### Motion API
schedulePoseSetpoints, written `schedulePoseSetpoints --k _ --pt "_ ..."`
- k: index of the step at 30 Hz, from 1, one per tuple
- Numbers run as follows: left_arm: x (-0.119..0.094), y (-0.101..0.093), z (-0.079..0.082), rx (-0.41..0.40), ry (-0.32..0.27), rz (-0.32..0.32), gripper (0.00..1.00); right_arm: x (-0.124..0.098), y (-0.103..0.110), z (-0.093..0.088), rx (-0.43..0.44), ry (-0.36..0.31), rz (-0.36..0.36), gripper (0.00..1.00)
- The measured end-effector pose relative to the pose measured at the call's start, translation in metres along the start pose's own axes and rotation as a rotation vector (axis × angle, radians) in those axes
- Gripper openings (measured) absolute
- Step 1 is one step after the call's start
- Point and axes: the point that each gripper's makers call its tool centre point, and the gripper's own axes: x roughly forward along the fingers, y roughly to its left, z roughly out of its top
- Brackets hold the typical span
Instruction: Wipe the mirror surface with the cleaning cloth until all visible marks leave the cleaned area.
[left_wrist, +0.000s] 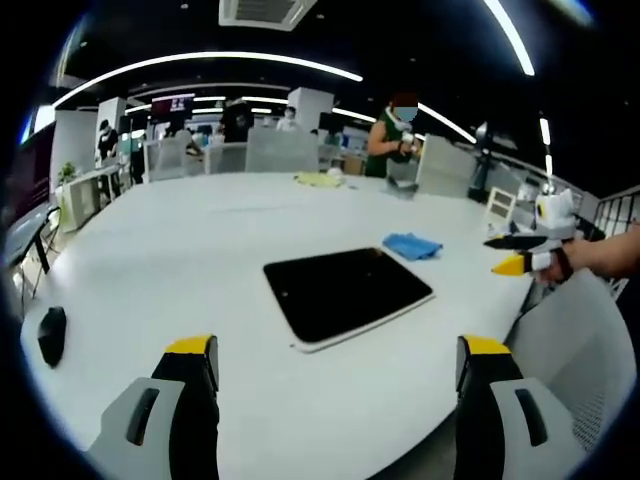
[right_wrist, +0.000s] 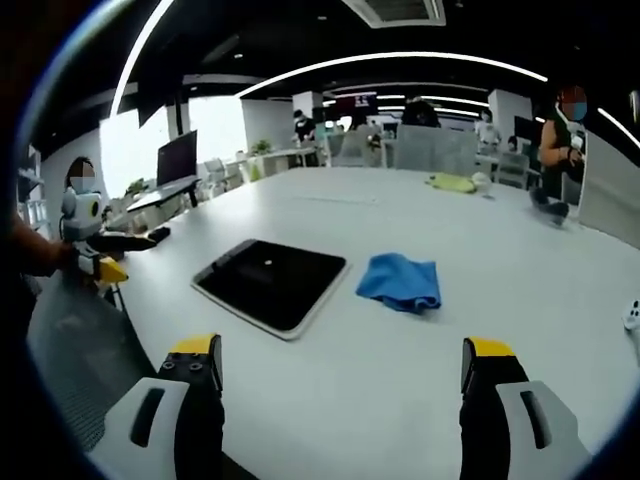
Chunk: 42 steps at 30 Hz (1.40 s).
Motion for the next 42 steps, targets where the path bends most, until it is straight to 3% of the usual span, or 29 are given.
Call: schedulePoseSetpoints --k 32,42 --pt "-0.001 0.005 0.0 -0.009 -0.003 0.021 0.99 0.002 0.002 0.002 -0.002 -0.001 0.006 1.0" --pt "-0.001 0.006 0.0 -0.03 -0.006 0.022 0.99 0.006 0.011 -0.003 -0.081 0.041 0.043 0.99"
